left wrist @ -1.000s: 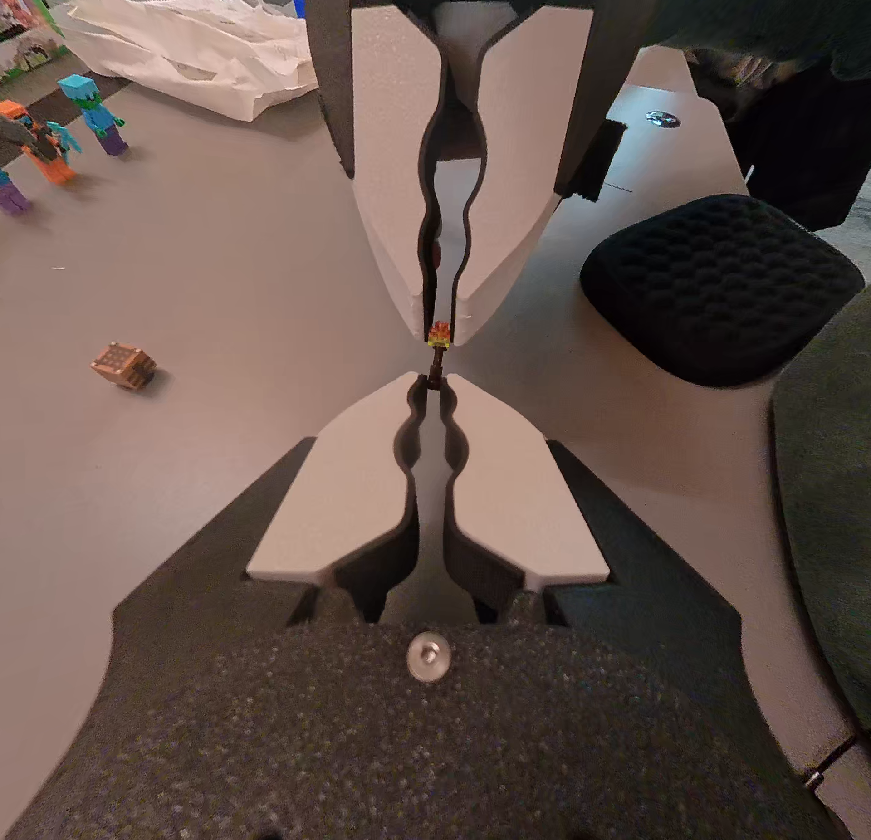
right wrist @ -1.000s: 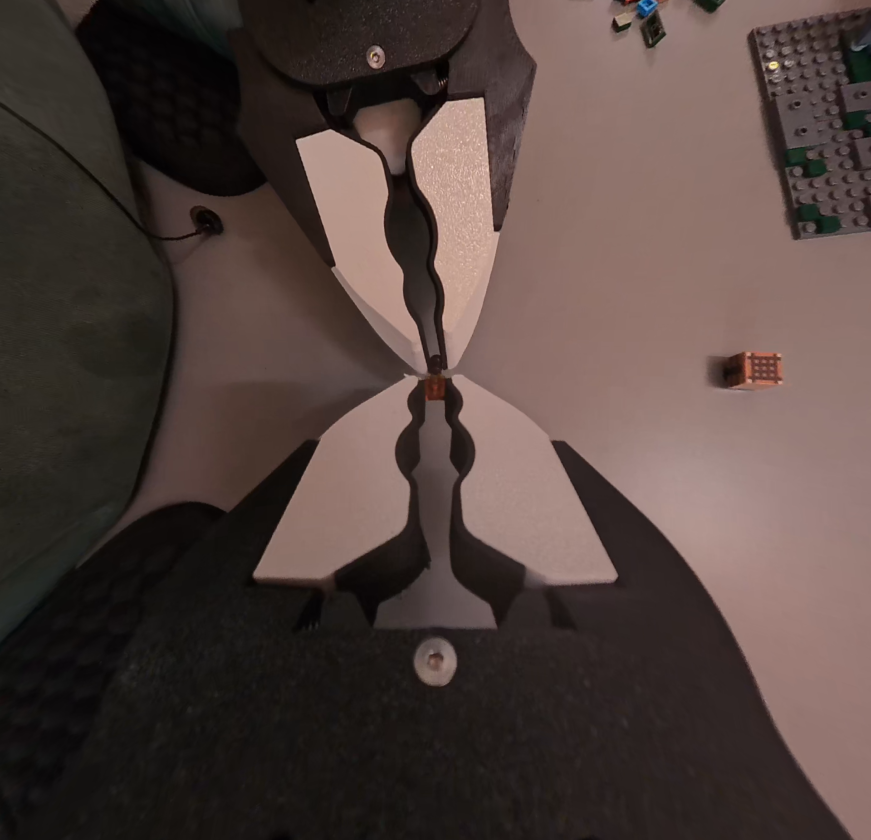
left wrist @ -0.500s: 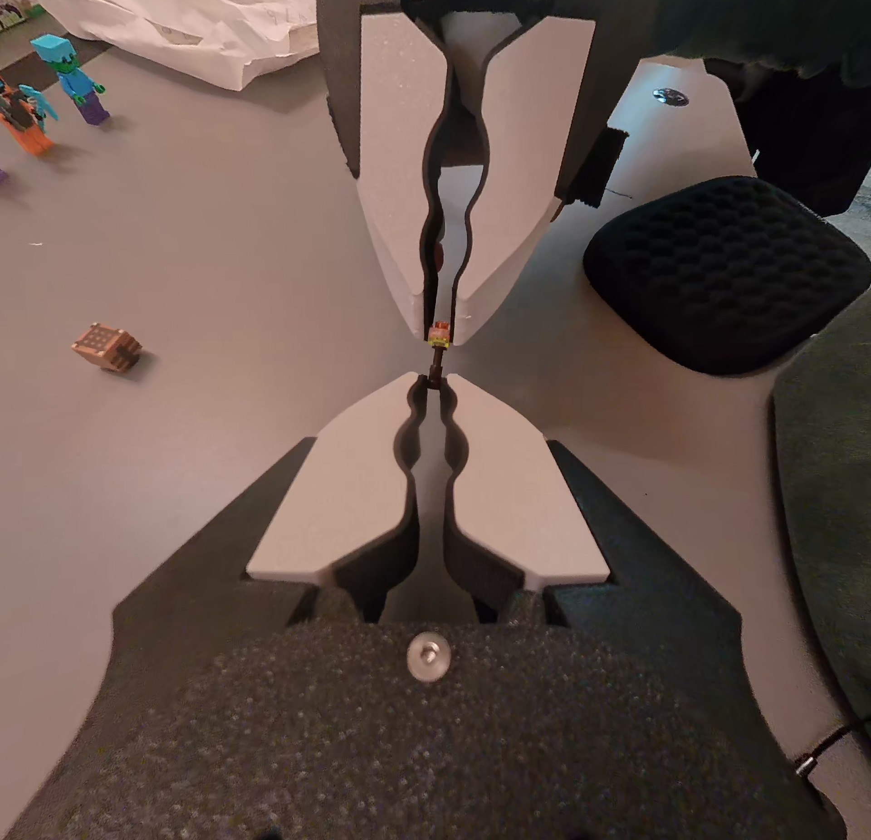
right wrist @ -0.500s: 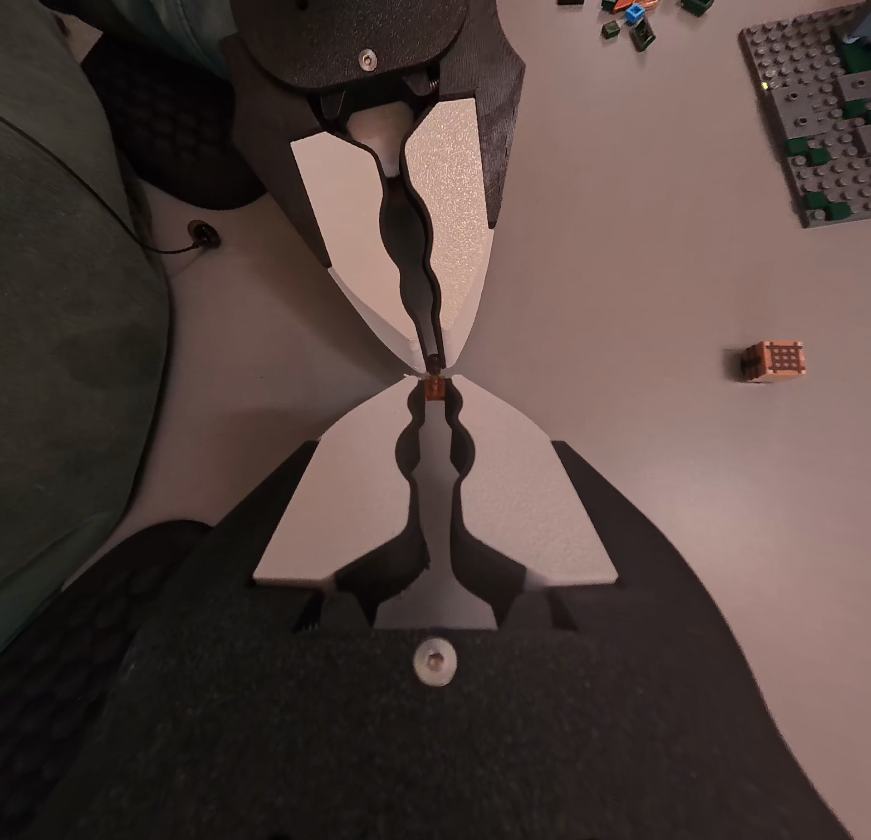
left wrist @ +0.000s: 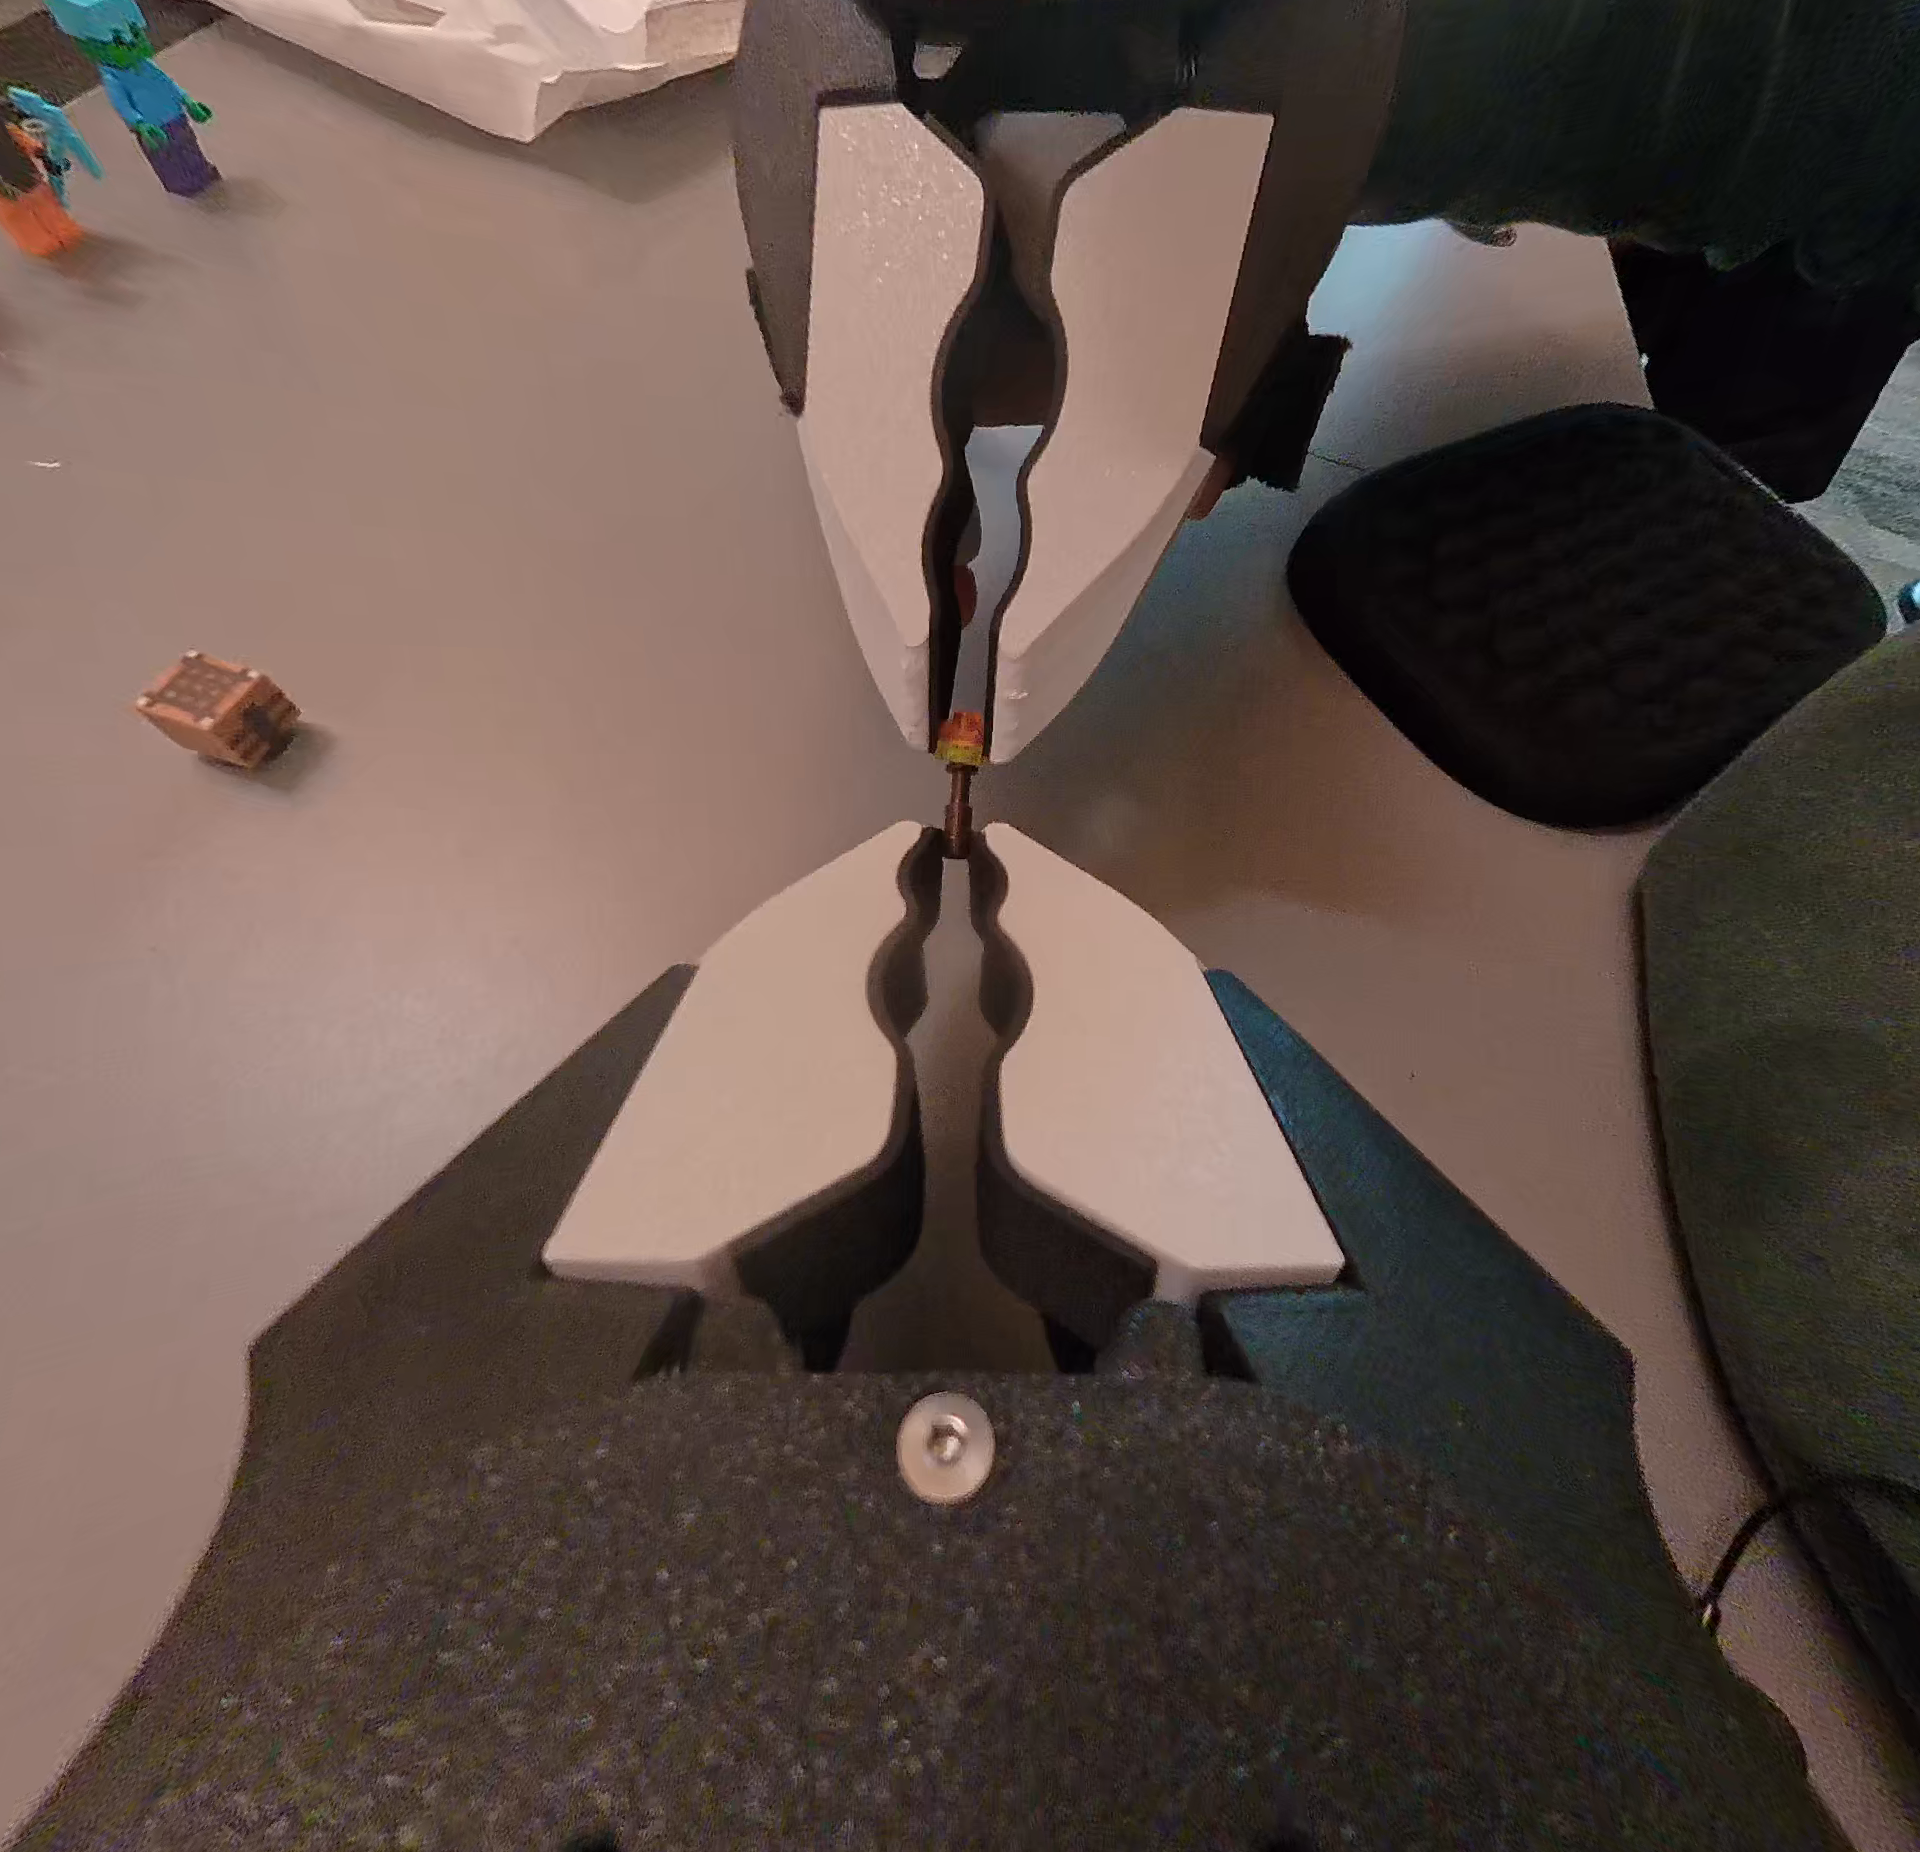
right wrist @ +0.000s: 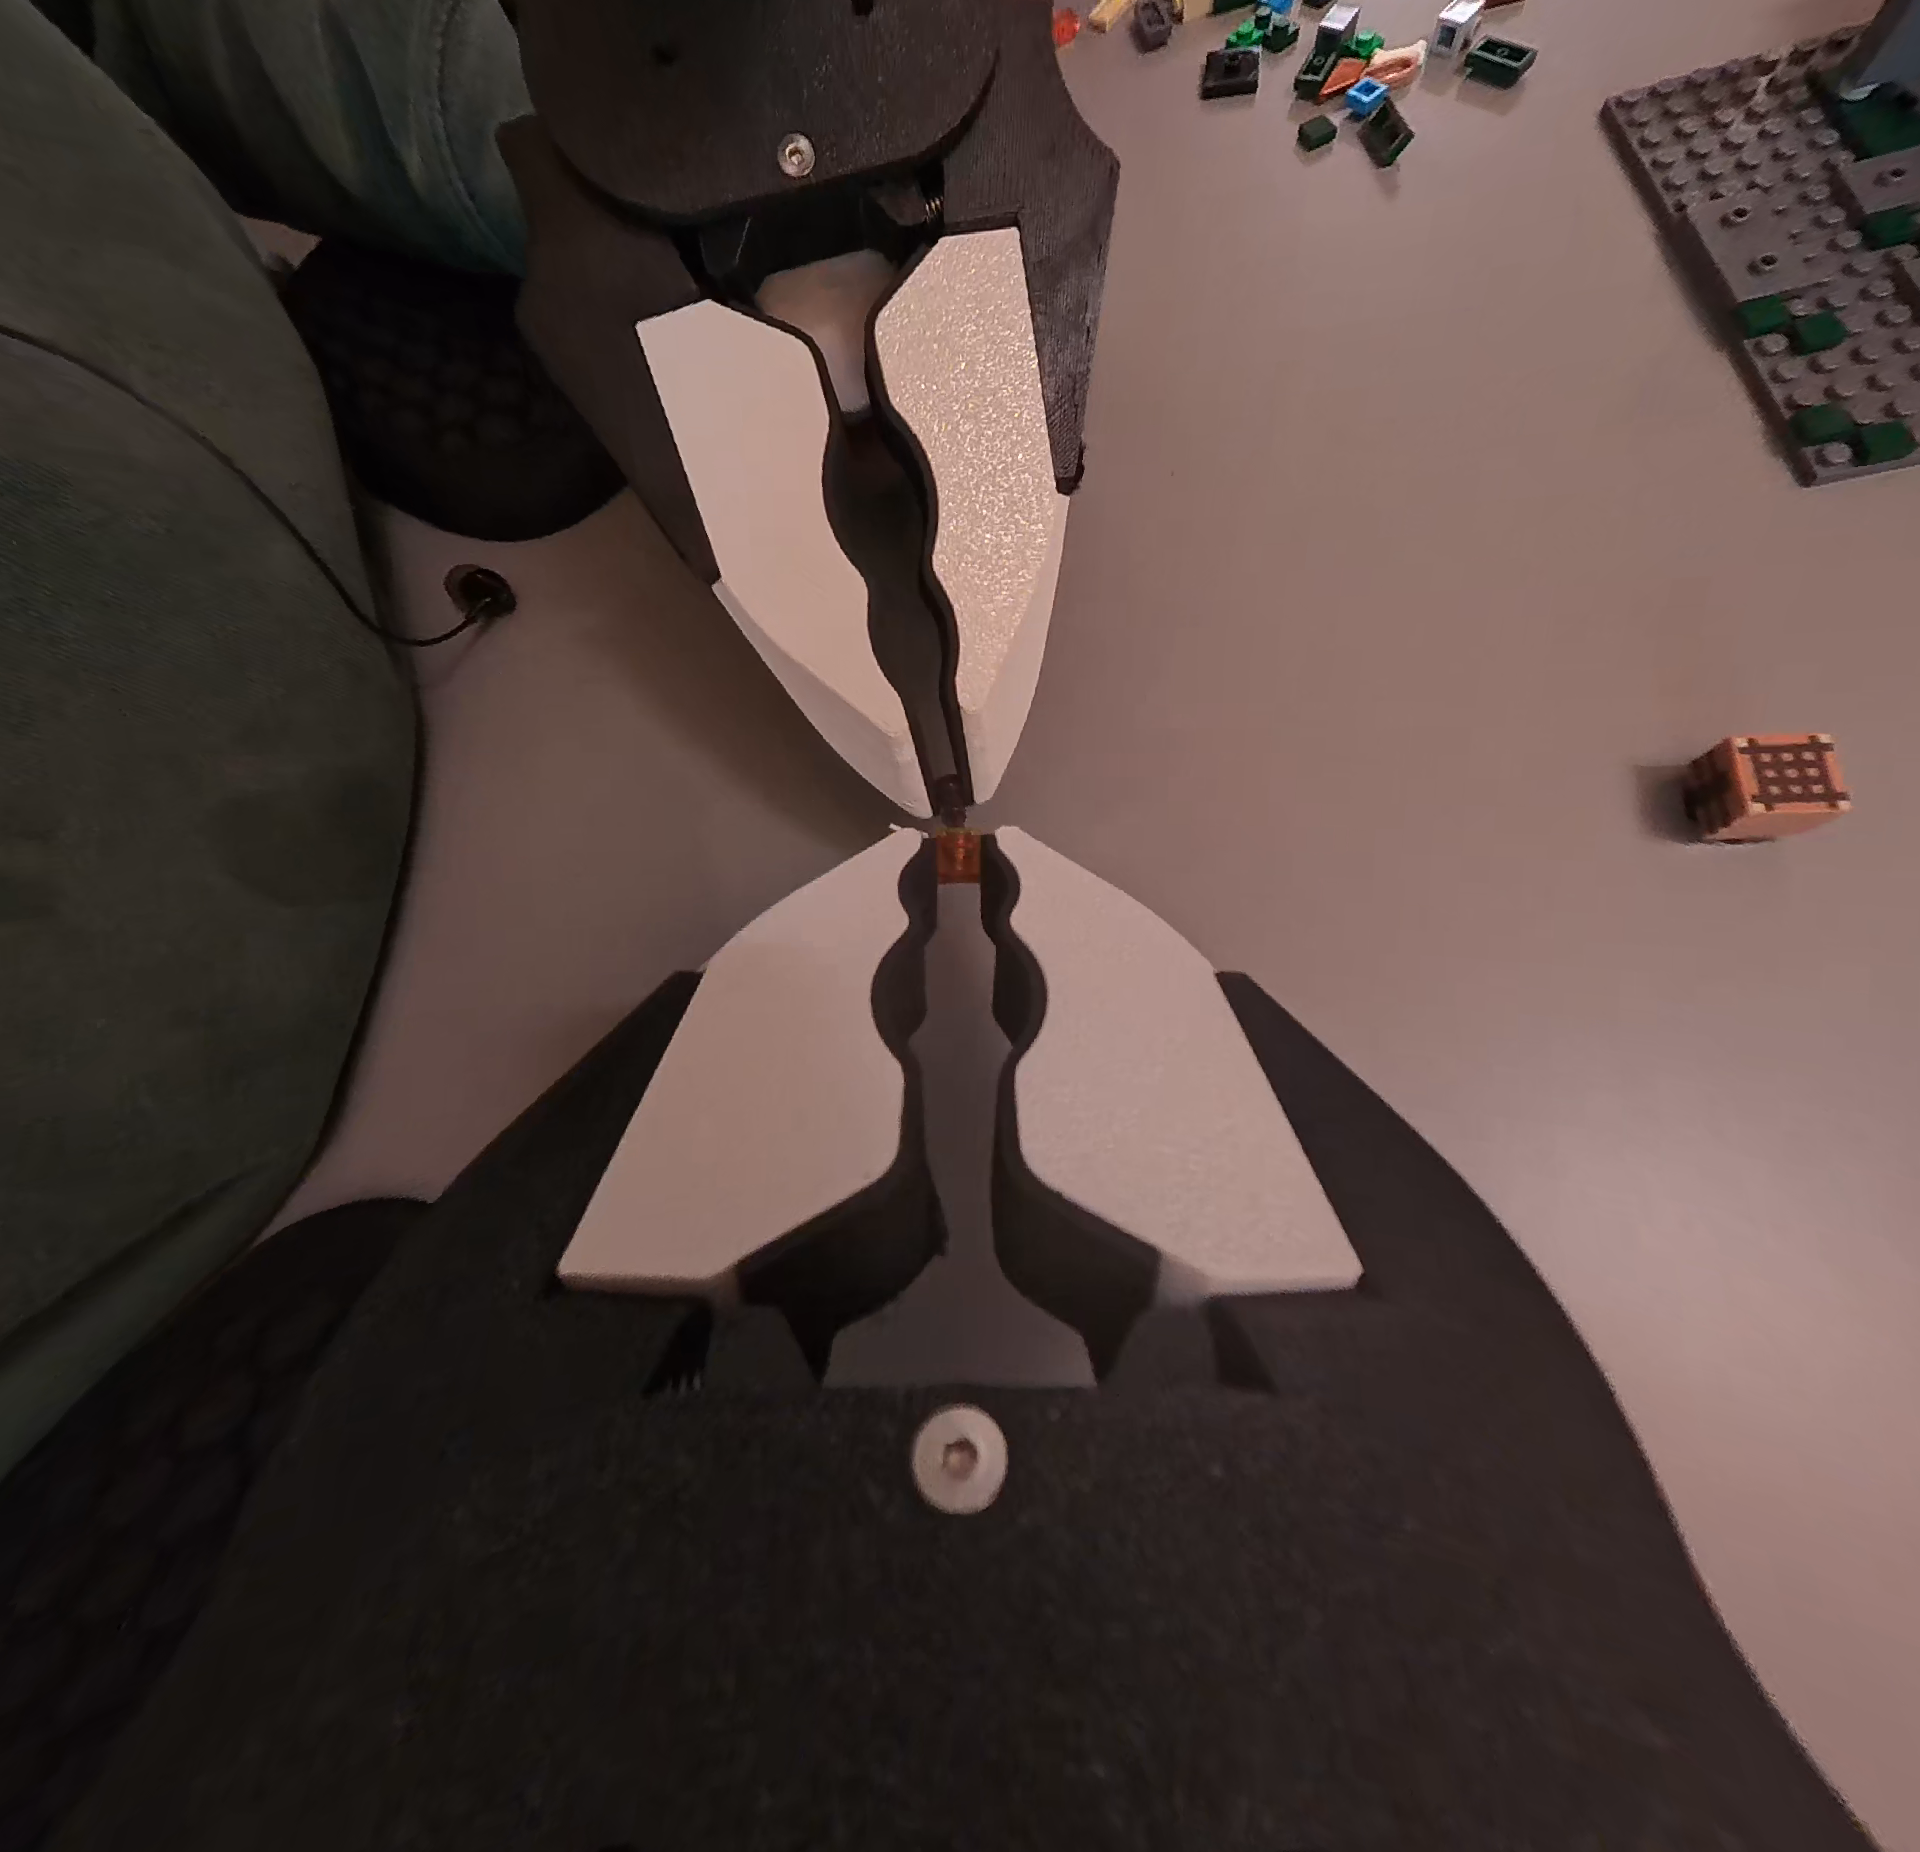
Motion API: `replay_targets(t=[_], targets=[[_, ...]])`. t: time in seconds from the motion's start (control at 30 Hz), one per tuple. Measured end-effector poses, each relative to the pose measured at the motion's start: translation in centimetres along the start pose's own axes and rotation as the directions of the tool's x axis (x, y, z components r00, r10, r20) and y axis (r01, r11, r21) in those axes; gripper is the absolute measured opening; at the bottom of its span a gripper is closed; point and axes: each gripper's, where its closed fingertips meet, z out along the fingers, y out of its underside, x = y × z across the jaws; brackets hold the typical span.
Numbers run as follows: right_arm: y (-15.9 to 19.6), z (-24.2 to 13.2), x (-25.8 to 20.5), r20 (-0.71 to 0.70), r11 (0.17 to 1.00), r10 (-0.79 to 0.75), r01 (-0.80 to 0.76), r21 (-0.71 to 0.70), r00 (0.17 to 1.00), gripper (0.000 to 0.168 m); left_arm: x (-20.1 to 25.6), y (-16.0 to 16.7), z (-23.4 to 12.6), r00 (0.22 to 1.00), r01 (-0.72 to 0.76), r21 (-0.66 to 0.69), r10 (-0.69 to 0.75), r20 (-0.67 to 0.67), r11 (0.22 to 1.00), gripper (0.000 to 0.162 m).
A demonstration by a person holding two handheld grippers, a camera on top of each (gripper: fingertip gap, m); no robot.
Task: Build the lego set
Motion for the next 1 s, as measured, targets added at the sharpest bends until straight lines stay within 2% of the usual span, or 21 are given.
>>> replay_targets(t=[0.17,0.4,0.8,1.0], targets=[[0.0,0.3,0.0,0.002,0.998,0.010,-0.010,0.060,1.000,0.007,-0.1,0.2,-0.2,1.000,0.025,-0.003,-0.025,-0.012,1.000,0.005],[-0.6,0.1,-0.2,0.022,0.976,0.025,-0.029,0.214,0.999,0.007,-0.1,-0.3,-0.7,0.999,0.040,0.037,-0.039,-0.031,0.999,0.005],[-3.3,-1.7,-1.1,0.033,0.900,0.011,-0.024,0.435,0.999,0.007,0.5,-2.9,-2.3,0.999,0.015,0.193,-0.008,-0.036,0.981,0.005],[-3.8,-2.3,-1.5,0.018,0.871,0.016,-0.023,0.490,1.000,0.007,0.8,-4.0,-2.9,1.000,0.008,0.258,-0.001,-0.026,0.966,0.005]])
